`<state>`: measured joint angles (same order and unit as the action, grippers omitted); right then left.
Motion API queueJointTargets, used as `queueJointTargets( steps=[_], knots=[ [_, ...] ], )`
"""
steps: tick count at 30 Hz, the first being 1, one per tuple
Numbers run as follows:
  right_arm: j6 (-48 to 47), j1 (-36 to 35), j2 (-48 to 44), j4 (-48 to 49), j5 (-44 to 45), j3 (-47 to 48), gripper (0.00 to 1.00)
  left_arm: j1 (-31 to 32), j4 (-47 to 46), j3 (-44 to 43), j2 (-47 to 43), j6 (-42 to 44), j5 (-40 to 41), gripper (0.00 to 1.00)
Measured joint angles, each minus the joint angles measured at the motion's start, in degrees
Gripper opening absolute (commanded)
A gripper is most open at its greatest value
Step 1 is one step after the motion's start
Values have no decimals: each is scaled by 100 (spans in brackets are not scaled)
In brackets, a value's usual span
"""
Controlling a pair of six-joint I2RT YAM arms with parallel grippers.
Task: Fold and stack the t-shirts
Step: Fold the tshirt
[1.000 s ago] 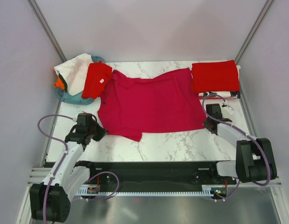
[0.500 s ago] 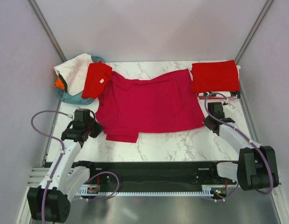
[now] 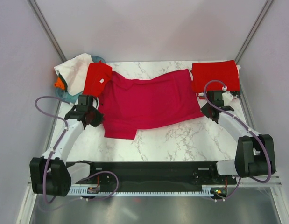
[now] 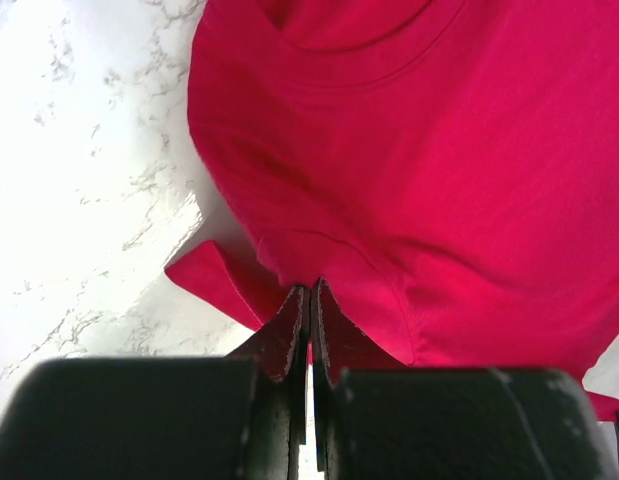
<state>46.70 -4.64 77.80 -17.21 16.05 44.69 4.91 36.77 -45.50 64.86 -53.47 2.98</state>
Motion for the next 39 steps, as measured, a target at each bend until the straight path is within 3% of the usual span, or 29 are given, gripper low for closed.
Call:
queueJointTargets(
  steps=[18,26,33,39],
  knots=[
    [92,0,1215,-2,-79,1462,0,-149,-7,-1362,1379,-332,-44,2],
    [157,0,1355,-2,-103,1676,0,-210,-9,-1403,1521,-446,-227,2],
    [157,0,955,4,-149,1311,0,-221,81,-658,979,-446,-361,2],
    [153,0,151,-4,-232,573,0,-221,258,280,-238,-459,-470,2]
  ],
)
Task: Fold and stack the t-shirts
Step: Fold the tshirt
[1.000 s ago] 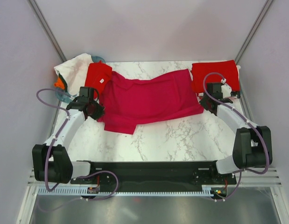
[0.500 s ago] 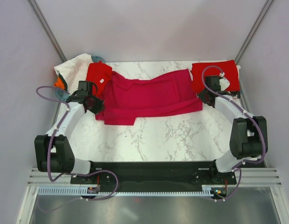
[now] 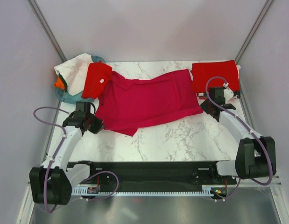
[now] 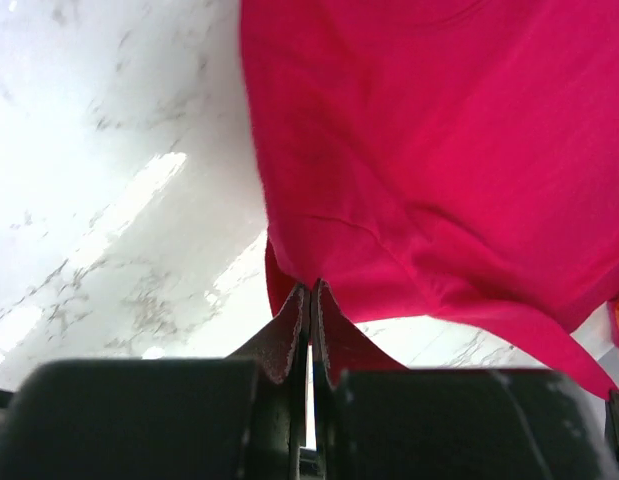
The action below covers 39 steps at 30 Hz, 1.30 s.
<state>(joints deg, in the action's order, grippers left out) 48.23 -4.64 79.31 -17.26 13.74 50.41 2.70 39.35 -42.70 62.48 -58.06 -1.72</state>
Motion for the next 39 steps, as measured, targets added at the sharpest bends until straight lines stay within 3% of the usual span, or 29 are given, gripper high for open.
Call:
queueJointTargets(
  steps=[8,13,20,30,32,33,34,36,37,39],
  knots=[
    [-28,0,-846,-151,-144,-802,0,0,422,708,-942,-46,-208,2],
    [-46,0,-1029,-173,-212,-1005,0,0,511,927,-988,-133,-195,2],
    [-46,0,-920,-181,-234,-1025,0,0,538,859,-356,-199,-81,2],
    [-46,-13,-175,-155,-232,-479,0,0,442,-490,1045,-192,164,3],
    [-44,-37,-33,-118,-225,-323,0,0,400,-743,1292,-190,168,20],
    [-42,-39,42,-85,-225,-260,0,0,391,-872,1416,-184,168,34],
    [-39,-42,109,-52,-221,-216,0,0,363,-1005,1558,-177,170,56],
    [-22,-52,251,-20,-201,-144,0,0,321,-1266,1858,-221,168,61],
    [-17,-57,310,4,-195,-125,0,0,271,-1362,1982,-234,173,77],
    [7,-66,439,15,-153,-92,0,0,190,-1526,2208,-232,177,81]
  ],
)
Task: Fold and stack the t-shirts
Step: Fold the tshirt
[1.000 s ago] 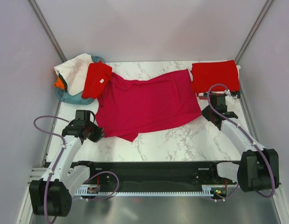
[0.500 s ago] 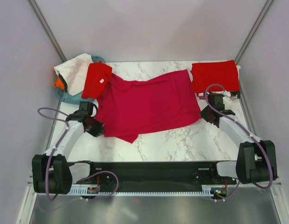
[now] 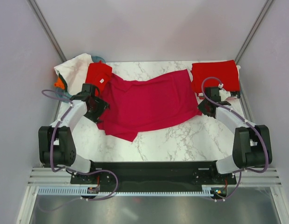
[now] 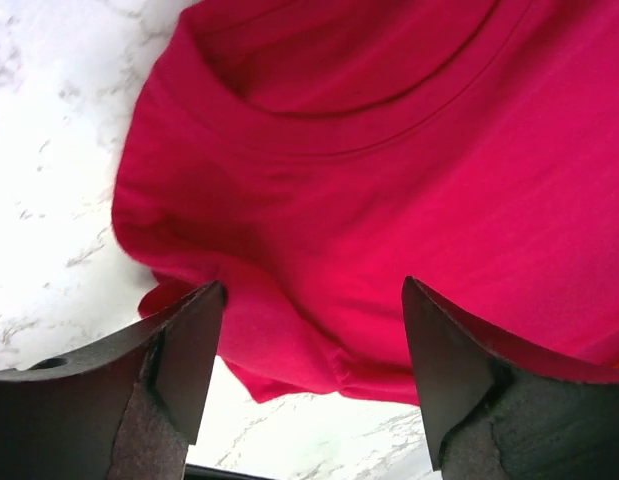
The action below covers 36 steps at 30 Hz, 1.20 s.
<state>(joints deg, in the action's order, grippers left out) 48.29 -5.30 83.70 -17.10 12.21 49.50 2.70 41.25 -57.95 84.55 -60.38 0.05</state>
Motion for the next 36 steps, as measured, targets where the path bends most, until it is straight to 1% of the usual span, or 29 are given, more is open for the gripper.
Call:
queueJointTargets(
  steps=[3,6,8,12,15,16,18,19,22,26,36],
  knots=[
    [7,-11,111,11,79,28,0,0,-122,-118,109,81,-9,81],
    [9,-11,138,42,125,31,0,0,-199,-50,-39,267,35,79],
    [9,-11,144,48,138,31,0,0,-260,219,-450,455,160,77],
    [7,-11,155,96,140,31,0,0,-284,1016,-1696,745,247,72],
    [4,-11,160,127,138,31,0,24,-232,1620,-2575,844,225,67],
    [4,-11,166,140,136,31,0,48,-221,1781,-2771,861,184,61],
    [4,-11,168,153,136,31,0,133,-243,2015,-3001,907,96,57],
    [4,-11,170,166,133,31,0,219,-243,2114,-3075,927,48,50],
    [4,-11,170,186,133,31,0,682,-289,2247,-3101,1040,-35,48],
    [4,-11,170,210,133,20,0,1484,-466,2234,-2868,1078,13,47],
    [9,-11,168,249,136,-72,0,2179,-1080,2229,-1818,876,168,47]
  ],
)
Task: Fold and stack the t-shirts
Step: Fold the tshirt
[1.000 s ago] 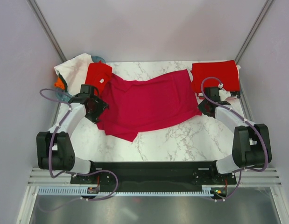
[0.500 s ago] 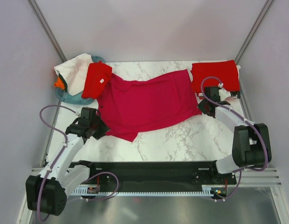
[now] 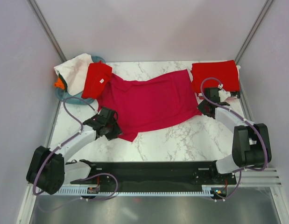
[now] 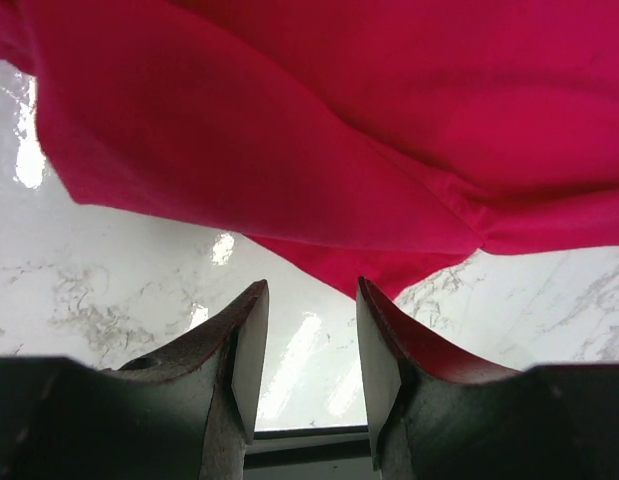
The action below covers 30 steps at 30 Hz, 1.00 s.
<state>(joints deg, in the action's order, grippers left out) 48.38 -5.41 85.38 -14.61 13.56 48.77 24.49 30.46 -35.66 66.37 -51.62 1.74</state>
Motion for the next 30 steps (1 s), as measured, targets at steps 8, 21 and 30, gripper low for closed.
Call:
queueJointTargets(
  steps=[8,21,30],
  knots=[
    [9,0,-2,0,-2,0,0,210,-197,-138,1014,-190,260,46],
    [42,0,-59,7,-24,-48,0,271,-31,-573,1624,-682,566,2],
    [48,0,-173,24,-42,-177,0,297,-70,-382,1355,-787,566,2]
  ],
)
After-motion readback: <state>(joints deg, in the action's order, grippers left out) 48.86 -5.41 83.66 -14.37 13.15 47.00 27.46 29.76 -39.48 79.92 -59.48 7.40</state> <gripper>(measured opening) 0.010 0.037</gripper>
